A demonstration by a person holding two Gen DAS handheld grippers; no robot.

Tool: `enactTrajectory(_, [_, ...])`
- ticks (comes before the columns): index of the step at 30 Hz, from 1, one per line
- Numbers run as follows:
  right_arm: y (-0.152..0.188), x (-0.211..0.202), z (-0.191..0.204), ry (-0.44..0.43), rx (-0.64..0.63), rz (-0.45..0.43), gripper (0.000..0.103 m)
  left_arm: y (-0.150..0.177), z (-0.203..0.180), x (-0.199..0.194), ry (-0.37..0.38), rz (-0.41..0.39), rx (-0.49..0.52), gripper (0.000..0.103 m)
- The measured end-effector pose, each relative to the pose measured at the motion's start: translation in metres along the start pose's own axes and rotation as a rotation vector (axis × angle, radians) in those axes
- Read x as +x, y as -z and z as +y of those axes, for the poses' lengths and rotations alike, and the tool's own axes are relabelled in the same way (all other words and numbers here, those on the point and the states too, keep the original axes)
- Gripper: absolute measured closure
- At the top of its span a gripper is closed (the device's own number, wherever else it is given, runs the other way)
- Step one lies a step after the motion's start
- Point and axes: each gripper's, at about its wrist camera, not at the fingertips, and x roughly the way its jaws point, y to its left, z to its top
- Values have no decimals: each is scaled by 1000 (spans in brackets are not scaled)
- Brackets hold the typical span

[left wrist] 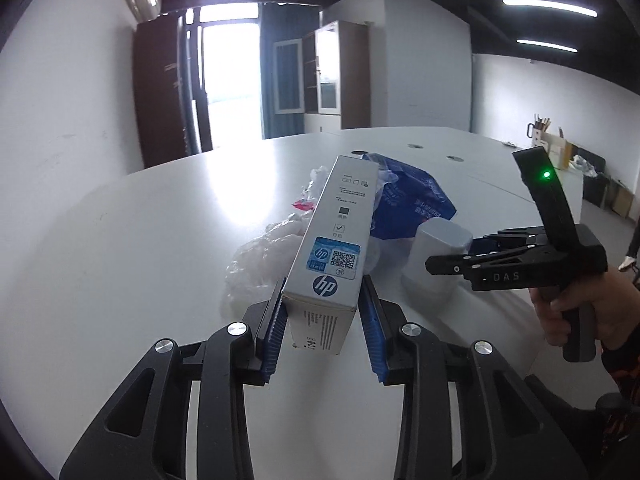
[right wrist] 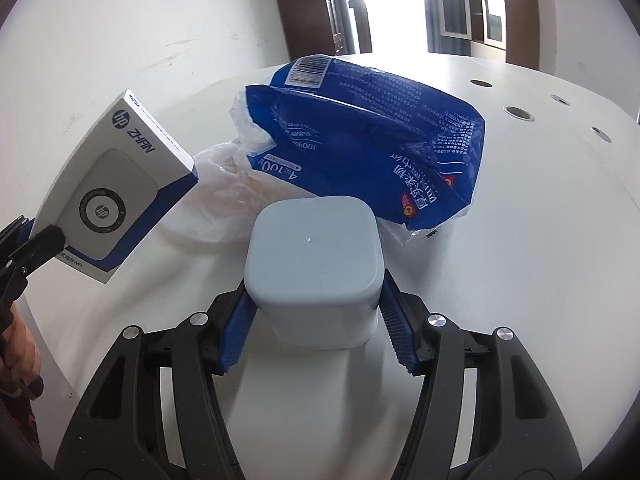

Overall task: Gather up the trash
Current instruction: 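Carry the HP box and white cup down over the blue wastebasket with both tools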

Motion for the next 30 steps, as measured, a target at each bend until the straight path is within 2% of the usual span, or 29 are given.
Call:
enactTrajectory(2, [5, -5, 6, 2, -14, -5, 47, 4, -4, -2, -55, 11, -27, 69])
enactTrajectory(7, [24, -24, 17, -8, -37, -20, 47, 23, -17, -13, -101, 25, -121, 69])
enactTrajectory(9, [30, -33, 17, -40, -25, -21, 47, 29, -19, -19, -115, 24, -160, 69])
enactTrajectory(14, [51, -58, 27, -102, -28, -37, 47, 44, -29, -43, -129, -42, -241, 69])
enactTrajectory(18, [75, -84, 36, -120, -53, -88, 47, 56, -45, -67, -137, -106, -262, 69])
enactTrajectory(21, [96, -101, 40, -100, -65, -119, 47, 68, -55, -81, -137, -128, -280, 69])
enactTrajectory(27, [124, -131, 34, -115, -52, -131, 47, 84, -65, -98, -130, -91, -290, 69])
enactTrajectory(30, [138, -147, 32, -106, -63, -149, 47, 97, -73, -114, -129, -53, -249, 69])
